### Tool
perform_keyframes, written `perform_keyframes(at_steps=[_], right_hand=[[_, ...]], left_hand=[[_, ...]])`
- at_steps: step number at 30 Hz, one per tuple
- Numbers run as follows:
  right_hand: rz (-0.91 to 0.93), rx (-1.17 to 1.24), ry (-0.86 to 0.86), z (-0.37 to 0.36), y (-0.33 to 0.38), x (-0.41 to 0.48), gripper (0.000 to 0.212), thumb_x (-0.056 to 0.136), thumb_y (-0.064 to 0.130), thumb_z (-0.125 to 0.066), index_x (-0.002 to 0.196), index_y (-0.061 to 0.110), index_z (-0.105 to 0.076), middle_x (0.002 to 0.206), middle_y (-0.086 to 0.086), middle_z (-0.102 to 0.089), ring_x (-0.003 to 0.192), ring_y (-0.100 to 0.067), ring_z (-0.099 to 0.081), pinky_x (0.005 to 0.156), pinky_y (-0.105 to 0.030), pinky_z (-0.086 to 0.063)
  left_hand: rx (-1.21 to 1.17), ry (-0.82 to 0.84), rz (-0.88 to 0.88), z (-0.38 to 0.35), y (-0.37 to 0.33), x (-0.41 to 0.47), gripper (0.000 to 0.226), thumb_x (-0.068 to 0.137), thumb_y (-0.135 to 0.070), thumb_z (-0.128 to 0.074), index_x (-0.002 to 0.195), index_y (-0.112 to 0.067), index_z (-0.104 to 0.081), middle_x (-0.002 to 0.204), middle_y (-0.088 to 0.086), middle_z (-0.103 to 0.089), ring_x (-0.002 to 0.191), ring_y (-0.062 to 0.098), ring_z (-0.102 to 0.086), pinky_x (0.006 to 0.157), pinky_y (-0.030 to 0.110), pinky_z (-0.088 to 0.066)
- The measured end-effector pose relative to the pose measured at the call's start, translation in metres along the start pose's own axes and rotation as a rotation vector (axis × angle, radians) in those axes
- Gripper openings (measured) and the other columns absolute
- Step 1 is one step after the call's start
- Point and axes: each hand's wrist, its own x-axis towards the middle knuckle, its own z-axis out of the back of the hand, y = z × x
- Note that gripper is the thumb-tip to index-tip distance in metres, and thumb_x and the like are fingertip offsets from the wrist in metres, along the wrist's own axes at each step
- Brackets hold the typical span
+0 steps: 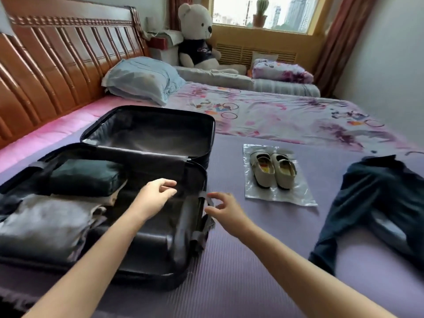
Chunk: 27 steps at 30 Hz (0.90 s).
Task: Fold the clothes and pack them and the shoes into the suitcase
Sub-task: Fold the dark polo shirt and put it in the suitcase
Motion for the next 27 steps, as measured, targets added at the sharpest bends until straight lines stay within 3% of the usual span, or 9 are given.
perform_keyframes(at_steps=[3, 7, 12, 14, 16, 19, 21, 23, 27], right_hand=[[-0.068, -0.108, -0.134, 0.069, -0.052, -0.028, 0.036, 0.091, 0.018, -0.058, 0.127, 0.017, -0.056, 0.125, -0.002, -0.046, 0.114, -0.017, -0.048, 0.093, -0.025, -0.038], [-0.227, -0.304, -0.307, 0.134, -0.14, -0.074, 0.04, 0.092, 0.021, -0.056, 0.132, 0.016, -0.053, 0.142, -0.003, -0.045, 0.131, -0.019, -0.036, 0.107, -0.025, -0.025], [-0.365, -0.458, -0.171, 0.151, -0.224, -0.112, 0.063, 0.092, 0.037, -0.056, 0.148, 0.027, -0.029, 0.159, 0.001, -0.014, 0.143, -0.02, -0.016, 0.115, -0.032, -0.018], [-0.348, -0.522, -0.149, 0.141, -0.239, -0.117, 0.065, 0.093, 0.041, -0.054, 0.149, 0.03, -0.024, 0.158, 0.004, -0.015, 0.144, -0.018, -0.013, 0.116, -0.032, -0.017], [-0.295, -0.542, -0.257, 0.131, -0.247, -0.117, 0.062, 0.091, 0.041, -0.055, 0.147, 0.031, -0.029, 0.155, 0.005, -0.026, 0.142, -0.016, -0.019, 0.114, -0.03, -0.016], [-0.265, -0.4, -0.478, 0.118, -0.251, -0.117, 0.046, 0.089, 0.035, -0.061, 0.134, 0.03, -0.051, 0.139, 0.004, -0.048, 0.133, -0.019, -0.033, 0.112, -0.027, -0.02], [-0.268, -0.22, -0.596, 0.111, -0.252, -0.116, 0.027, 0.087, 0.032, -0.064, 0.114, 0.031, -0.066, 0.118, 0.006, -0.062, 0.119, -0.02, -0.048, 0.11, -0.035, -0.032], [-0.231, 0.074, -0.667, 0.105, -0.249, -0.119, 0.014, 0.083, 0.036, -0.063, 0.095, 0.041, -0.068, 0.097, 0.015, -0.069, 0.104, -0.017, -0.059, 0.102, -0.044, -0.041], [-0.173, 0.355, -0.626, 0.094, -0.234, -0.126, 0.017, 0.088, 0.028, -0.059, 0.098, 0.041, -0.063, 0.097, 0.022, -0.067, 0.105, -0.014, -0.06, 0.105, -0.051, -0.038]], left_hand=[[-0.029, 0.096, -0.04, -0.073, -0.041, -0.005, 0.022, 0.089, -0.012, -0.058, 0.11, -0.016, -0.064, 0.103, 0.007, -0.069, 0.099, 0.019, -0.063, 0.089, 0.032, -0.046], [-0.018, 0.306, -0.02, -0.182, -0.067, -0.023, 0.023, 0.091, -0.013, -0.055, 0.114, -0.014, -0.062, 0.108, 0.004, -0.067, 0.1, 0.016, -0.061, 0.082, 0.025, -0.044], [-0.042, 0.441, 0.103, -0.289, -0.07, -0.058, 0.027, 0.092, -0.012, -0.053, 0.118, -0.011, -0.06, 0.111, 0.009, -0.065, 0.095, 0.017, -0.06, 0.075, 0.022, -0.042], [-0.034, 0.468, 0.144, -0.311, -0.068, -0.066, 0.027, 0.093, -0.012, -0.051, 0.118, -0.011, -0.06, 0.109, 0.009, -0.065, 0.096, 0.018, -0.061, 0.076, 0.023, -0.044], [-0.038, 0.457, 0.165, -0.324, -0.067, -0.066, 0.027, 0.093, -0.012, -0.05, 0.118, -0.009, -0.06, 0.106, 0.008, -0.065, 0.096, 0.019, -0.062, 0.079, 0.027, -0.046], [-0.096, 0.414, 0.189, -0.33, -0.068, -0.064, 0.024, 0.096, -0.012, -0.048, 0.117, -0.008, -0.058, 0.105, 0.008, -0.066, 0.087, 0.016, -0.064, 0.069, 0.025, -0.049], [-0.149, 0.417, 0.211, -0.335, -0.071, -0.061, 0.023, 0.097, -0.012, -0.046, 0.115, -0.005, -0.058, 0.104, 0.01, -0.066, 0.078, 0.012, -0.063, 0.062, 0.02, -0.048], [-0.251, 0.435, 0.275, -0.34, -0.076, -0.061, 0.025, 0.099, -0.017, -0.043, 0.112, -0.003, -0.059, 0.105, 0.013, -0.065, 0.075, 0.013, -0.062, 0.059, 0.018, -0.049], [-0.465, 0.489, 0.55, -0.344, -0.08, -0.061, 0.042, 0.097, -0.039, -0.044, 0.112, -0.003, -0.06, 0.109, 0.018, -0.064, 0.094, 0.028, -0.062, 0.074, 0.035, -0.054]])
